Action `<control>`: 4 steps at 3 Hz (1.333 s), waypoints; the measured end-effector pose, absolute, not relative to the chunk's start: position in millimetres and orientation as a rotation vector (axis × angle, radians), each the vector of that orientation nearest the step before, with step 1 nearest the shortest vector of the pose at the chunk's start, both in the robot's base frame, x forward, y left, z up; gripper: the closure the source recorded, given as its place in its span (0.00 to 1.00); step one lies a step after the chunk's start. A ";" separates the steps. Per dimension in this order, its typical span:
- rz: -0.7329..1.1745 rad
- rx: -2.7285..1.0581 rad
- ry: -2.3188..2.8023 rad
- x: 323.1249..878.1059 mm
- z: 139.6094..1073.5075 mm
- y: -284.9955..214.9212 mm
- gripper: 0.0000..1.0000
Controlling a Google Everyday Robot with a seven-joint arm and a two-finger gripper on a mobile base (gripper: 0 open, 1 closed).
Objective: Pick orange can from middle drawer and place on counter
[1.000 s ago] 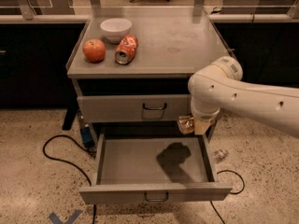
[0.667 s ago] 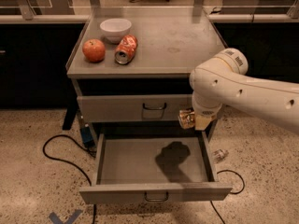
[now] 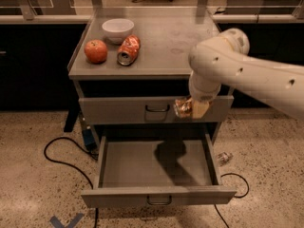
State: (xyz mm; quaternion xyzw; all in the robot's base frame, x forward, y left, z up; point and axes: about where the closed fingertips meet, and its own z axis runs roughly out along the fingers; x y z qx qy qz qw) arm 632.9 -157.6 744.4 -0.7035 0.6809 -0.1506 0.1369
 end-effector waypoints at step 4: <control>-0.552 -1.945 1.906 688.5 834.8 -144.2 1.00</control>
Offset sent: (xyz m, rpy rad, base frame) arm 0.0366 0.0114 0.0716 -0.0439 -0.0712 0.0295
